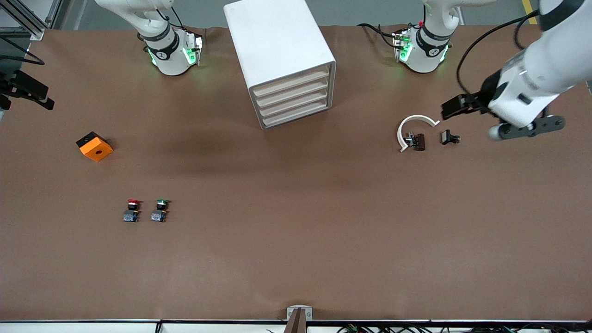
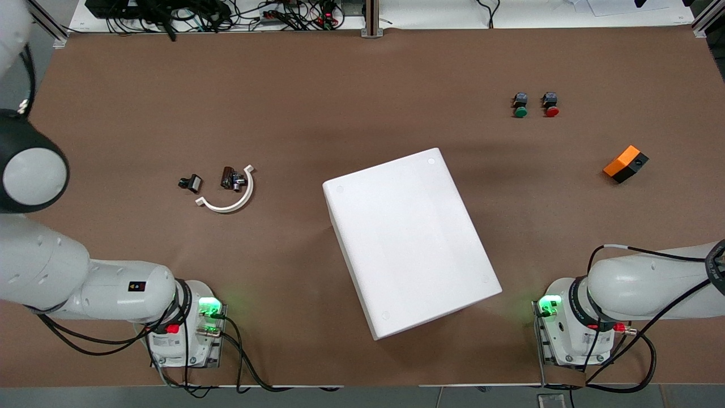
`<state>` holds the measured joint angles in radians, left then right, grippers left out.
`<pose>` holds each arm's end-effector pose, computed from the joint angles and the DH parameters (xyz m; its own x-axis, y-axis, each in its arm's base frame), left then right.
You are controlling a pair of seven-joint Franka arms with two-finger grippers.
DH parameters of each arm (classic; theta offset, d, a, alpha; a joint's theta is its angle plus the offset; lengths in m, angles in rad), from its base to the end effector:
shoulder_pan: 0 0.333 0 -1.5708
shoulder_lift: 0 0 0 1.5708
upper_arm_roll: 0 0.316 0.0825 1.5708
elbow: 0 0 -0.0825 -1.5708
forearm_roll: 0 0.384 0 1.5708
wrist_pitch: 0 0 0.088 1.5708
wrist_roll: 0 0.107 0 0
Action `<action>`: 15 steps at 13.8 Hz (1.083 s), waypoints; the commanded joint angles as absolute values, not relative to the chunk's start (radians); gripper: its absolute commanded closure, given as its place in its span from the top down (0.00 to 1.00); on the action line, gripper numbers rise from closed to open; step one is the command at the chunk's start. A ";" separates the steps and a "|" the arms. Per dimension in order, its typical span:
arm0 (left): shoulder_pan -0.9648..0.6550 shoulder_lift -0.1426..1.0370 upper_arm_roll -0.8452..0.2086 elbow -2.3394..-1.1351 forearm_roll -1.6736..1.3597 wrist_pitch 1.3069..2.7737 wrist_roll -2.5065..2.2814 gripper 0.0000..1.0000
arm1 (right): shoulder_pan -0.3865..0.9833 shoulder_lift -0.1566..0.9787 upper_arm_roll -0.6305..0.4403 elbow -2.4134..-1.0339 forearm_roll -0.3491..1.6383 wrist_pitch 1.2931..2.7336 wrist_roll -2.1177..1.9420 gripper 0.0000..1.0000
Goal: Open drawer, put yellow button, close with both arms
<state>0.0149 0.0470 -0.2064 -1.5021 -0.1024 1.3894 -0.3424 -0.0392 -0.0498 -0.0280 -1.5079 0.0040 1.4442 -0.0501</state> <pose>0.5371 -0.1138 0.6172 0.9738 0.1321 -0.1853 0.1441 -0.9882 0.0526 0.5243 -0.0353 0.6697 0.9998 -0.0165 -0.0136 -0.0166 -0.9998 -0.0061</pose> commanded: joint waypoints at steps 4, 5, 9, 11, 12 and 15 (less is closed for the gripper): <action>0.031 -0.233 -0.118 -1.851 -0.075 1.529 -0.143 1.00 | -0.044 -0.069 -0.025 -1.494 0.006 1.413 -0.049 1.00; 0.006 -0.292 -0.086 -1.940 -0.074 1.592 -0.123 1.00 | -0.046 -0.069 -0.026 -1.488 0.009 1.413 -0.049 1.00; -0.058 -0.350 -0.011 -2.060 -0.035 1.690 -0.086 1.00 | -0.045 -0.069 -0.026 -1.485 0.011 1.410 -0.048 1.00; -0.066 -0.350 0.006 -2.059 -0.031 1.703 -0.086 1.00 | -0.044 -0.069 -0.023 -1.485 0.014 1.410 -0.026 1.00; -0.060 -0.350 0.006 -2.053 -0.031 1.710 -0.086 1.00 | -0.044 -0.069 -0.021 -1.483 0.014 1.410 -0.003 1.00; -0.051 -0.310 0.005 -1.959 -0.012 1.701 -0.089 1.00 | -0.044 -0.069 -0.021 -1.480 0.014 1.411 0.008 1.00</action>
<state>-0.0474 -0.3275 -0.0023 -2.0222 -0.0386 1.7069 -0.0986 -0.0392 -0.0591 -0.0272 -1.4890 0.0060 1.4232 -0.0128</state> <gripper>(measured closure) 0.000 0.000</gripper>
